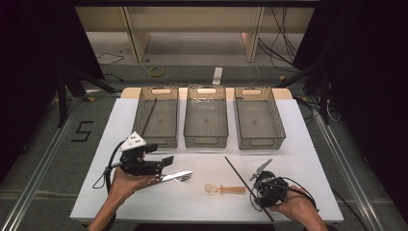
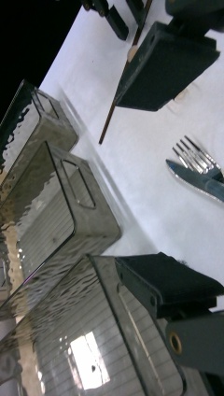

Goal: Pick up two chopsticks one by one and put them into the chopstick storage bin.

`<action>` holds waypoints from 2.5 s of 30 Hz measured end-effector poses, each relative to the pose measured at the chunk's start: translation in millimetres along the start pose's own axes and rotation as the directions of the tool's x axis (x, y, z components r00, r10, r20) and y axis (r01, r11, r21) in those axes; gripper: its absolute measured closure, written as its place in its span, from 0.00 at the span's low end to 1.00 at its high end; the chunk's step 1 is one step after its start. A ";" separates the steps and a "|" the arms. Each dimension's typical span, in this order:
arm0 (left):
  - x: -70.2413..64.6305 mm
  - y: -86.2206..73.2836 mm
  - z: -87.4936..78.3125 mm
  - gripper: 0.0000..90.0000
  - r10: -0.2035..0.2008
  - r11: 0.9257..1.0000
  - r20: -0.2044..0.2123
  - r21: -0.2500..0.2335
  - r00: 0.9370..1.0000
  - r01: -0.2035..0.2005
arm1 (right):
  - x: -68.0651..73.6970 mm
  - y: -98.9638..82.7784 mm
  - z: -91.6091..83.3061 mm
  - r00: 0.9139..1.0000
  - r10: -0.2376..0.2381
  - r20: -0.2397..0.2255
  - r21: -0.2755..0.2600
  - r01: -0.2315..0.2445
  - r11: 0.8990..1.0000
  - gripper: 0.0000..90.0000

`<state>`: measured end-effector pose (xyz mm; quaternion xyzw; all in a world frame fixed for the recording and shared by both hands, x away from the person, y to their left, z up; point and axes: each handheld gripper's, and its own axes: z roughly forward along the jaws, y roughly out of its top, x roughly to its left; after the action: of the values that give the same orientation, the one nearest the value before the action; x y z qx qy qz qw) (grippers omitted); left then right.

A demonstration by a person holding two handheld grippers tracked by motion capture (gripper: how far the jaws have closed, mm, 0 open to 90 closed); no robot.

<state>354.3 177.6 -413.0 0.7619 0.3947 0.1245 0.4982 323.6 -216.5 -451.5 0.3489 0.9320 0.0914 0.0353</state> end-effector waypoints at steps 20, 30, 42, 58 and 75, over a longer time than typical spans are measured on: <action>-12.4 -5.6 2.5 0.18 0.061 0.997 0.009 0.048 0.998 -0.062 | -3.7 7.4 3.8 1.000 -0.017 -0.005 0.051 0.017 0.999 0.89; -14.4 -5.9 3.8 0.18 0.070 0.996 0.012 0.055 0.997 -0.071 | -6.6 11.9 4.3 1.000 -0.006 -0.009 0.082 0.007 0.997 0.94; -14.4 -4.9 4.0 0.18 0.080 0.995 0.015 0.058 0.997 -0.080 | -9.7 10.4 -2.6 1.000 -0.018 -0.001 0.040 0.018 0.999 0.95; -40.8 5.4 18.2 0.18 0.207 0.964 0.086 0.154 0.975 -0.218 | 7.2 33.8 -32.6 0.988 -0.152 0.022 -0.049 0.153 0.987 0.95; -84.7 24.3 61.6 0.20 0.338 0.876 0.252 0.268 0.907 -0.402 | 34.6 54.4 -42.8 0.944 -0.328 0.025 -0.090 0.329 0.940 0.95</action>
<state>346.2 70.7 -404.1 0.9013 0.2043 0.0773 0.3741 327.0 -159.8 -398.9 0.1871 0.9717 0.1259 0.0709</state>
